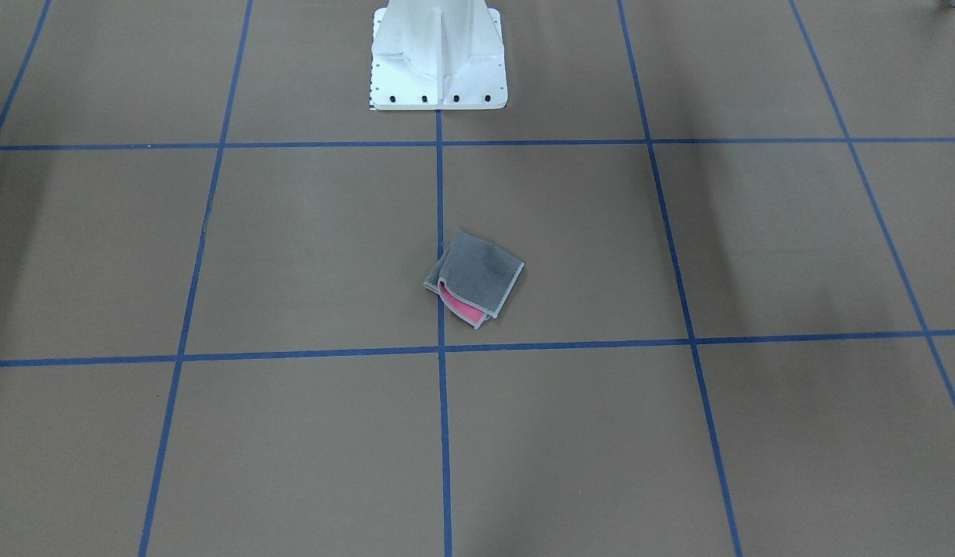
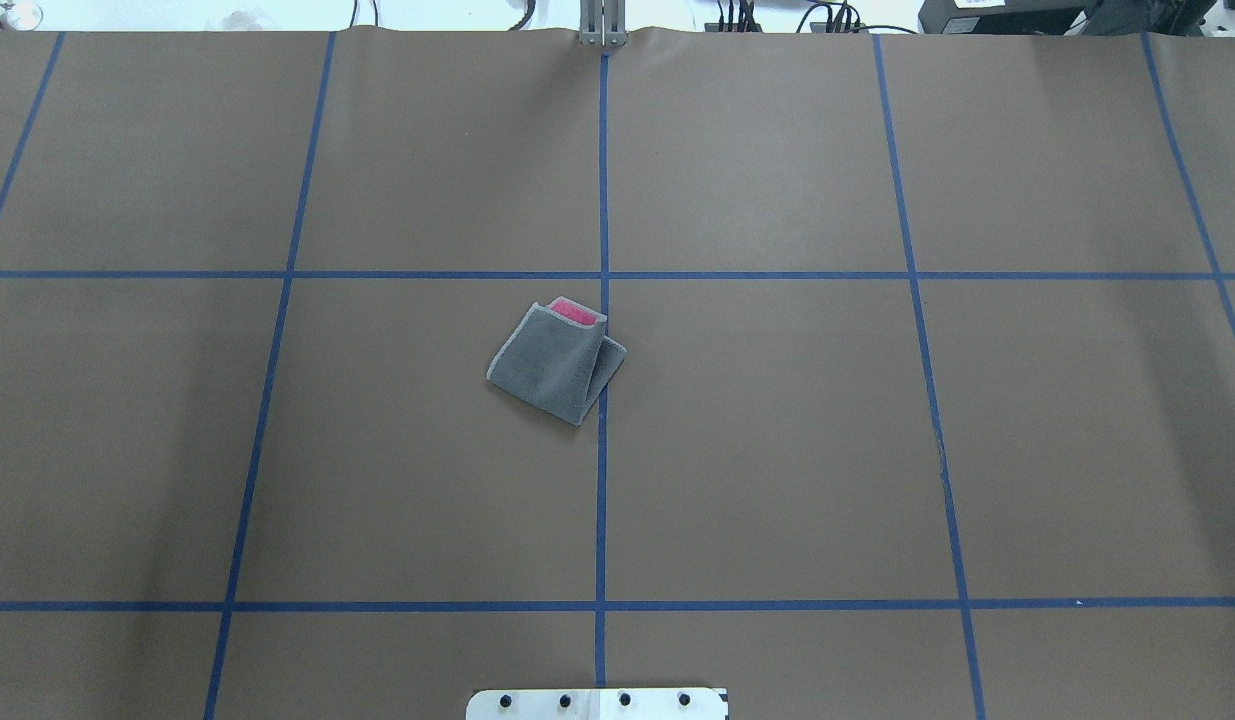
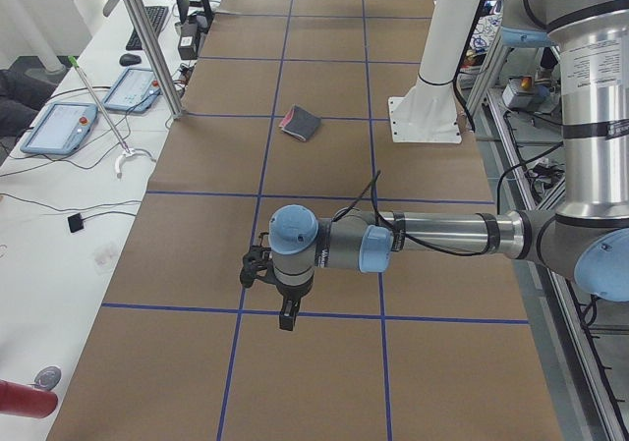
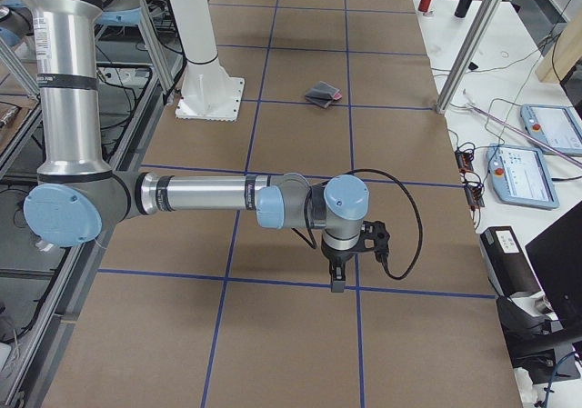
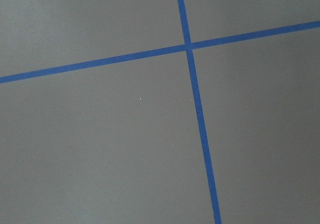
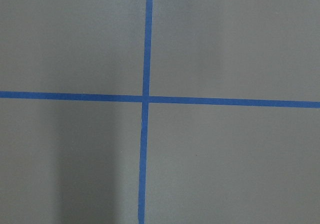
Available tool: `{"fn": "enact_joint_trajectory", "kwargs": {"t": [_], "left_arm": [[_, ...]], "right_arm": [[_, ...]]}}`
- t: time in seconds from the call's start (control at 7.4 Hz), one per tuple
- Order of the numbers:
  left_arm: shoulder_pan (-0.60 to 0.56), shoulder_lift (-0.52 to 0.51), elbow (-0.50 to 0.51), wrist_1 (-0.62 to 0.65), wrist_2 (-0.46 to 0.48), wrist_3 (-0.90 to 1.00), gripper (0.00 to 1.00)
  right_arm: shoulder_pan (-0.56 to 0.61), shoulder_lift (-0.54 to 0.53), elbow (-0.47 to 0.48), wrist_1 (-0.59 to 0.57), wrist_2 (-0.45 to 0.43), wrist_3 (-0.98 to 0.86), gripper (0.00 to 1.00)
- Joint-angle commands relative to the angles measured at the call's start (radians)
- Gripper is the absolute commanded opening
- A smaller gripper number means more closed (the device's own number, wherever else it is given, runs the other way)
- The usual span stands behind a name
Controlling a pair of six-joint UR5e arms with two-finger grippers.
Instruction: Fold towel twice with both arms
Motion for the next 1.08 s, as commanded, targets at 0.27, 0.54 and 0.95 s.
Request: {"fn": "enact_joint_trajectory", "kwargs": {"t": [0.27, 0.54, 0.95], "left_arm": [[0.002, 0.000, -0.002, -0.002, -0.001, 0.000, 1.00], [0.002, 0.000, 0.000, -0.002, -0.001, 0.000, 1.00], [0.002, 0.000, -0.002, -0.003, -0.001, 0.002, 1.00]], "right_arm": [[0.000, -0.021, -0.004, 0.026, -0.002, 0.001, 1.00], [0.000, -0.021, -0.004, 0.026, -0.002, 0.001, 1.00], [0.000, -0.023, -0.004, 0.028, 0.000, 0.001, 1.00]]}}
